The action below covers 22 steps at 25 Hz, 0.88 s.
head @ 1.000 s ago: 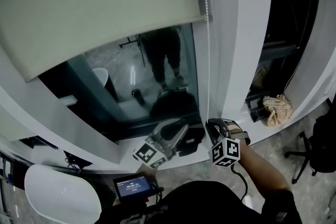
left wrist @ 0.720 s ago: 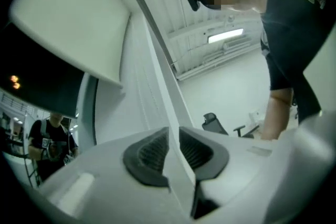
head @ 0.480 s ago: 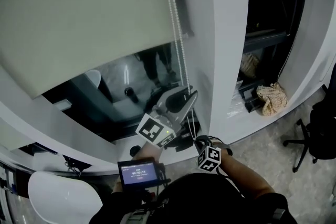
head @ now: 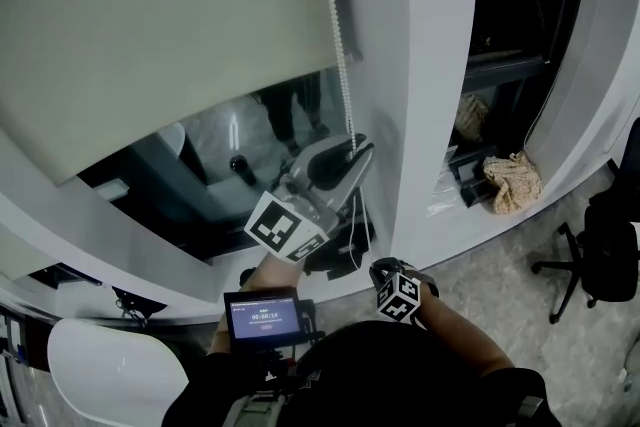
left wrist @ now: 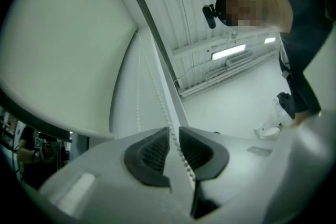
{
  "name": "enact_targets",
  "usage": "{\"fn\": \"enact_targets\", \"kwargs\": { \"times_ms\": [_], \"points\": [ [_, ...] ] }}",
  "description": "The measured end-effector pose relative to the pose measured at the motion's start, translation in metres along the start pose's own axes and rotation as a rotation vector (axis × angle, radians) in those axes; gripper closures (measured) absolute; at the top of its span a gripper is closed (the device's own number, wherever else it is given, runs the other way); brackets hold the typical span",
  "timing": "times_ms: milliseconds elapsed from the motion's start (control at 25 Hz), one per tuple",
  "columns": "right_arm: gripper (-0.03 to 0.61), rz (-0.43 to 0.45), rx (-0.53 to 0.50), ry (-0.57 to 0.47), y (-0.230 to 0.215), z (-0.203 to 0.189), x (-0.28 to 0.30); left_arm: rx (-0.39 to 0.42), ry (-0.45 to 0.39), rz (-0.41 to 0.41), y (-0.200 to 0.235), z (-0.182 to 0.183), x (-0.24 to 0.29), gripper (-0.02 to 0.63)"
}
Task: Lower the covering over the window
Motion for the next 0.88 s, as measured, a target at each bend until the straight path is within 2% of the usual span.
{"fn": "enact_targets", "kwargs": {
  "times_ms": [80, 160, 320, 440, 520, 600, 760, 800, 880],
  "points": [
    [0.563, 0.004, -0.006, -0.002, 0.001, 0.001, 0.000, -0.003, 0.011, -0.008, 0.000, 0.001, 0.001, 0.587],
    [0.563, 0.009, 0.024, -0.006, 0.000, 0.001, -0.003, 0.045, 0.039, 0.003, 0.000, 0.001, -0.001, 0.606],
    [0.560, 0.015, 0.204, -0.034, -0.021, -0.009, -0.012, 0.330, 0.159, 0.043, 0.000, -0.002, -0.011, 0.609],
    [0.555, -0.022, 0.324, -0.104, -0.038, -0.013, -0.025, 0.446, 0.246, 0.077, 0.002, -0.008, -0.019, 0.614],
    [0.515, -0.041, 0.439, -0.211, -0.048, -0.013, -0.039, 0.489, 0.345, 0.059, -0.006, -0.031, -0.025, 0.614],
    [0.500, -0.055, 0.569, -0.357, -0.058, -0.008, -0.059, 0.496, 0.448, 0.017, -0.021, -0.068, -0.036, 0.614],
    [0.491, -0.064, 0.768, -0.645, -0.082, 0.007, -0.108, 0.346, 0.564, -0.014, -0.047, -0.125, -0.066, 0.614],
    [0.492, -0.059, 0.791, -0.704, -0.088, 0.015, -0.120, 0.323, 0.587, -0.027, -0.055, -0.135, -0.073, 0.614],
    [0.494, -0.064, 0.758, -0.791, -0.099, 0.038, -0.145, 0.303, 0.636, -0.068, -0.074, -0.157, -0.085, 0.615]
  ]
}}
Point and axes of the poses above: the fingertips, and each gripper's own axes: x forward along the fingers, y to its left, z out of its top, the point moved 9 cm from there along -x, backward along the fingers, and after that the axes turned 9 degrees about x, right-handed, at the moved point
